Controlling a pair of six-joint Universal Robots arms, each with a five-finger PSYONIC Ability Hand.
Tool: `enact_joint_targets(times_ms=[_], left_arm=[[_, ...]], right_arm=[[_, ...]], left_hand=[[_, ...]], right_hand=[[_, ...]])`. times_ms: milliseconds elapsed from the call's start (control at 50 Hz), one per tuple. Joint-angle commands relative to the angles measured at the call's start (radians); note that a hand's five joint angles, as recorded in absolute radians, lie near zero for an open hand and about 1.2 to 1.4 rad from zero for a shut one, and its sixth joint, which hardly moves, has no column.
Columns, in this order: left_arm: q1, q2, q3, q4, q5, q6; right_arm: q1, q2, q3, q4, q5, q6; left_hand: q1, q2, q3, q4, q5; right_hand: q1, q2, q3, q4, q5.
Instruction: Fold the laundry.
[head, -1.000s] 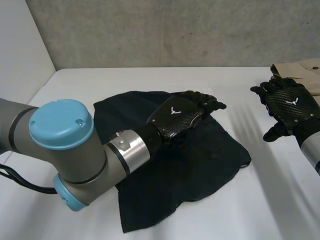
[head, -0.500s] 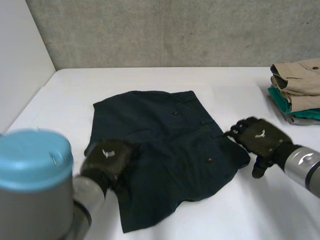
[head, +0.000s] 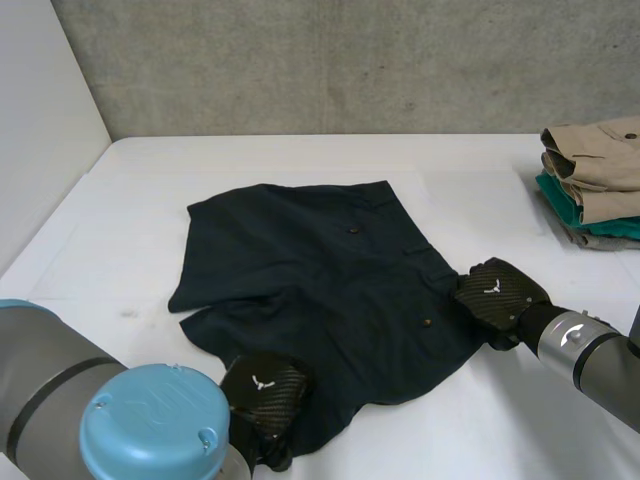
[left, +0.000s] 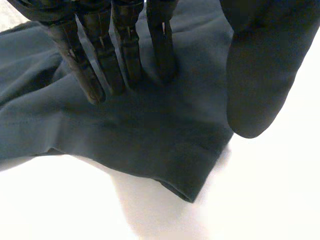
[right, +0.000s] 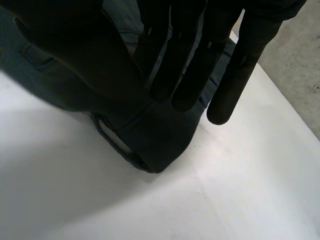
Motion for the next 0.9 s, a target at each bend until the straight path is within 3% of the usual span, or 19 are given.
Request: enact_joint_targets(times_ms=[20, 160, 200, 220, 300, 320, 380, 400, 420, 460, 560, 720, 820, 900], left_arm=[[0.001, -0.037, 0.005, 0.002, 0.000, 0.017], [0.007, -0.053, 0.003, 0.033, -0.005, 0.075], [0.007, -0.053, 0.002, 0.050, -0.013, 0.081], [0.007, -0.052, 0.002, 0.071, -0.029, 0.086], [0.009, -0.047, 0.003, 0.131, -0.077, 0.115], [0.010, -0.047, 0.003, 0.145, -0.083, 0.133], [0.029, -0.046, 0.003, 0.176, -0.089, 0.208], [0.036, -0.046, 0.003, 0.180, -0.089, 0.227], [0.045, -0.046, 0.003, 0.185, -0.089, 0.244], [0.067, -0.046, 0.003, 0.189, -0.089, 0.276], [0.105, -0.038, 0.012, 0.186, -0.089, 0.284], [0.124, 0.032, 0.000, 0.121, -0.082, 0.275], [0.075, 0.091, -0.034, 0.030, -0.080, 0.235], [0.010, 0.103, -0.046, -0.019, -0.080, 0.198]], right_arm=[[-0.004, -0.002, 0.000, -0.004, 0.003, 0.059], [-0.001, -0.003, 0.004, -0.009, 0.006, 0.065], [0.001, -0.003, 0.005, -0.007, 0.009, 0.065], [0.001, -0.003, 0.007, -0.007, 0.009, 0.066], [0.003, -0.021, 0.008, 0.002, 0.018, 0.070], [0.003, -0.029, 0.008, 0.003, 0.023, 0.073], [0.001, -0.064, 0.010, 0.019, 0.034, 0.094], [-0.001, -0.078, 0.008, 0.028, 0.034, 0.102], [-0.005, -0.106, 0.008, 0.048, 0.034, 0.122], [-0.010, -0.133, 0.007, 0.071, 0.034, 0.140], [-0.011, -0.202, 0.007, 0.128, 0.026, 0.148], [-0.007, -0.207, 0.013, 0.142, -0.024, 0.084], [-0.004, -0.100, -0.009, 0.137, -0.020, -0.050], [-0.005, -0.039, -0.030, 0.129, -0.003, -0.119]], left_hand=[[-0.027, -0.014, -0.019, -0.009, -0.004], [0.046, 0.059, 0.054, 0.064, 0.069], [0.189, 0.203, 0.198, 0.208, 0.212], [0.396, 0.410, 0.405, 0.415, 0.419], [0.857, 0.871, 0.866, 0.876, 0.880], [0.859, 0.872, 0.867, 0.877, 0.882], [0.859, 0.872, 0.867, 0.877, 0.882], [0.859, 0.872, 0.867, 0.877, 0.882], [0.859, 0.872, 0.867, 0.877, 0.882], [0.859, 0.872, 0.867, 0.877, 0.882], [0.859, 0.872, 0.867, 0.877, 0.882], [0.842, 0.855, 0.850, 0.860, 0.865], [0.115, 0.129, 0.124, 0.134, 0.138], [0.026, 0.039, 0.034, 0.044, 0.049]], right_hand=[[0.280, 0.217, 0.205, 0.196, 0.207], [0.280, 0.217, 0.205, 0.196, 0.207], [0.280, 0.217, 0.205, 0.196, 0.207], [0.280, 0.217, 0.205, 0.196, 0.207], [0.280, 0.217, 0.205, 0.196, 0.207], [0.280, 0.217, 0.205, 0.196, 0.207], [0.200, 0.136, 0.125, 0.116, 0.127], [0.007, -0.056, -0.068, -0.077, -0.066], [-0.474, -0.538, -0.549, -0.558, -0.547], [-0.757, -0.821, -0.832, -0.841, -0.830], [-0.910, -0.974, -0.985, -0.994, -0.984], [-0.829, -0.892, -0.903, -0.913, -0.902], [-0.708, -0.772, -0.783, -0.792, -0.781], [-0.641, -0.704, -0.716, -0.725, -0.714]])
